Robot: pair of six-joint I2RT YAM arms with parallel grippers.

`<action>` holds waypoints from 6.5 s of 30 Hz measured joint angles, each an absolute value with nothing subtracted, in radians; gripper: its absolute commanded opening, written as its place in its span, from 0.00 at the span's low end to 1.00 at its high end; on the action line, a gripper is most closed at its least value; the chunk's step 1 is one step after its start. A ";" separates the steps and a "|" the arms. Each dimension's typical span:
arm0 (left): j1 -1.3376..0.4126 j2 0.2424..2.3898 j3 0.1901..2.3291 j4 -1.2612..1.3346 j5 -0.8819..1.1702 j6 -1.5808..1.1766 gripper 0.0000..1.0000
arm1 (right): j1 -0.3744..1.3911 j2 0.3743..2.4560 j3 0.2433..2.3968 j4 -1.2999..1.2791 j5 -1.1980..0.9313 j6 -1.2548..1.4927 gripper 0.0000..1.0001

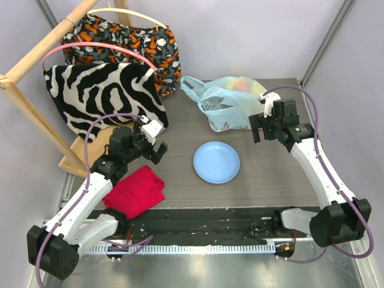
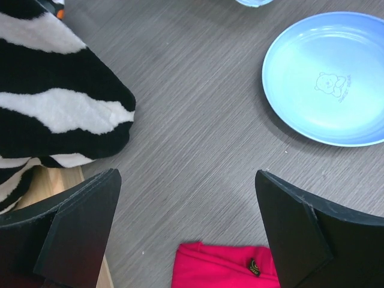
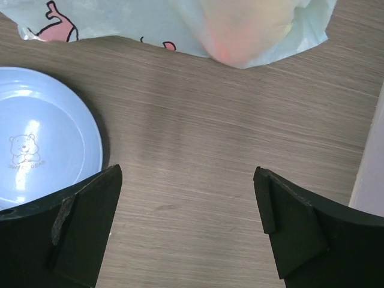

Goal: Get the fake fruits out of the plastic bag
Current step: Adjust the plastic bag at the center of the board, then take out the fake fruit from the plastic bag.

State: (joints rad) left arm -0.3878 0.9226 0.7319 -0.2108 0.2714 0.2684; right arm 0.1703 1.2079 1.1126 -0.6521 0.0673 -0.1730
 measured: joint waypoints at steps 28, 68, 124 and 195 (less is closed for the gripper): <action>-0.388 1.100 0.829 -0.137 0.256 -0.185 0.92 | 0.485 1.763 1.841 -0.643 -0.088 0.008 0.86; -0.442 1.797 1.335 0.078 0.235 -0.772 0.98 | 0.492 1.168 1.091 -0.706 -0.117 -0.055 0.01; -0.500 1.603 1.308 -0.274 0.414 -0.273 0.00 | 0.070 1.449 1.359 -0.823 -0.176 -0.251 0.80; -0.527 1.404 1.050 -0.257 0.323 -0.248 0.00 | 0.303 2.055 1.662 -0.599 0.007 -0.235 0.30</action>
